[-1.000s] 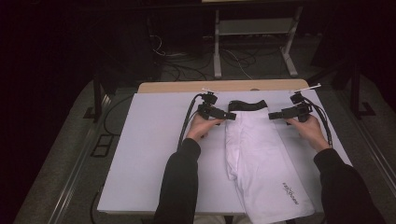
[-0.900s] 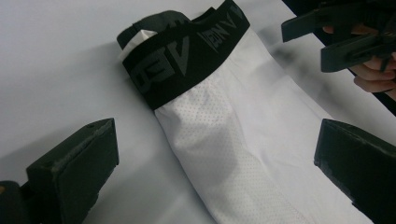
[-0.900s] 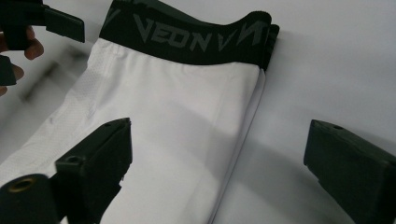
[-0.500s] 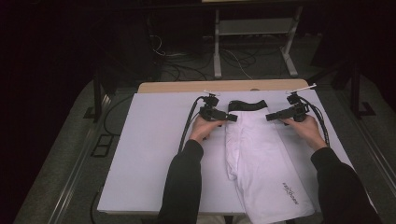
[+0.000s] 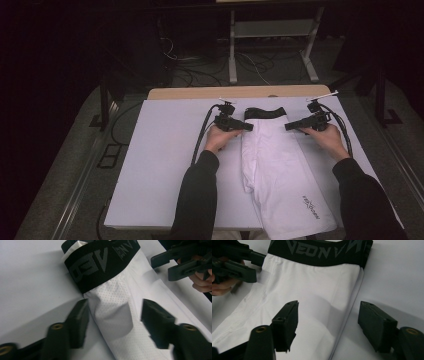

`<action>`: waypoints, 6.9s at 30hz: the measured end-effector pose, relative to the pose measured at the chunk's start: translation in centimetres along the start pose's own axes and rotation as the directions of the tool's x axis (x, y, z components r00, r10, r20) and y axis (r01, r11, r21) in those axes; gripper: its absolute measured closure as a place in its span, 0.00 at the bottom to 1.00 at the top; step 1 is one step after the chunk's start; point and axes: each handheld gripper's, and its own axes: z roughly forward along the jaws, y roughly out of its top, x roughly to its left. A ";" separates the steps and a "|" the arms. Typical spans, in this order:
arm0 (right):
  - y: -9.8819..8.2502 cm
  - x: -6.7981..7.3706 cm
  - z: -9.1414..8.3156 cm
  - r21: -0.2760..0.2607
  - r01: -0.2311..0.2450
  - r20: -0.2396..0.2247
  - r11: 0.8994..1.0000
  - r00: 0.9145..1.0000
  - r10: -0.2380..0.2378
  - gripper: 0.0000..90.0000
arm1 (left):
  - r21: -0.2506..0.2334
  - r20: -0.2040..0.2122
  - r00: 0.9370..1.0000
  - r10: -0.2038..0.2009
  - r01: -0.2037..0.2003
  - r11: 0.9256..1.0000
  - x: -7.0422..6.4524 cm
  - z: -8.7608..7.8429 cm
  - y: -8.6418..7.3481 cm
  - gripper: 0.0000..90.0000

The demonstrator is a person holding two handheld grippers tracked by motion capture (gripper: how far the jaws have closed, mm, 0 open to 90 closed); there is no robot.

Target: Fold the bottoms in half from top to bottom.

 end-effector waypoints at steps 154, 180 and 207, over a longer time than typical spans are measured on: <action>-4.8 5.9 -7.5 -0.161 0.085 -0.093 0.983 0.990 -0.101 0.98 | -0.089 0.114 0.987 0.109 -0.099 0.991 -10.1 -8.0 -2.9 0.98; -7.1 6.4 -8.5 -0.125 0.106 -0.116 0.987 0.986 -0.120 0.98 | -0.075 0.187 0.967 0.171 -0.160 0.984 -12.8 -8.1 -4.9 0.98; -10.6 6.7 -9.7 -0.095 0.112 -0.154 0.989 0.980 -0.126 0.98 | -0.018 0.286 0.933 0.219 -0.223 0.975 -16.5 -6.9 -7.6 0.98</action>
